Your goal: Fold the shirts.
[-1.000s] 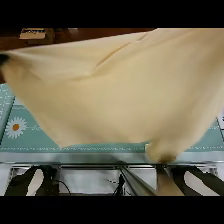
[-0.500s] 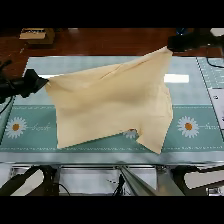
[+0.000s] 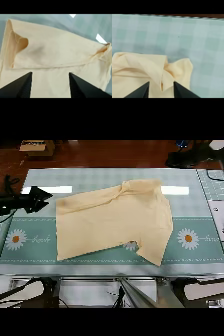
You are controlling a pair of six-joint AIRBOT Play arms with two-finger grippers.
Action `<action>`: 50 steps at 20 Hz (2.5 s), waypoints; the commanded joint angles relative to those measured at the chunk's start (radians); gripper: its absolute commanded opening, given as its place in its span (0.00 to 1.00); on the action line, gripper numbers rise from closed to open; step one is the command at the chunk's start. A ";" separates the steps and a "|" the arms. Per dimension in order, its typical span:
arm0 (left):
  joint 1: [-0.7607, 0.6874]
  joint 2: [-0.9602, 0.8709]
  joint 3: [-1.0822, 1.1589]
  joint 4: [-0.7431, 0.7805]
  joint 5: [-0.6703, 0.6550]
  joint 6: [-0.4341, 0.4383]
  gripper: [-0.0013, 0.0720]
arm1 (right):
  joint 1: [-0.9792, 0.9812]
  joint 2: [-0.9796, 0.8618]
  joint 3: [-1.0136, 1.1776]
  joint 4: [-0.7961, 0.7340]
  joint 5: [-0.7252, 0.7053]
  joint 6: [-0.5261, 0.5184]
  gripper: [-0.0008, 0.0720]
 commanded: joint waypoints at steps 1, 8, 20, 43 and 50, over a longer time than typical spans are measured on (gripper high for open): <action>0.132 -0.008 0.090 0.129 -0.373 -0.019 0.77 | -0.066 0.117 0.000 -0.163 0.249 -0.023 0.56; 0.180 0.131 -0.274 0.454 -0.518 -0.033 0.79 | -0.229 0.158 -0.137 -0.095 0.339 -0.026 0.56; 0.151 0.128 -0.534 0.328 -0.328 0.022 0.94 | -0.275 0.164 -0.423 0.048 0.235 -0.090 0.60; -0.143 0.131 -0.542 0.295 -0.170 0.011 0.04 | -0.517 0.251 -0.977 0.338 0.103 -0.241 0.74; -0.143 0.131 -0.542 0.191 -0.159 0.070 0.04 | -0.325 0.249 -1.115 0.367 -0.107 -0.262 0.55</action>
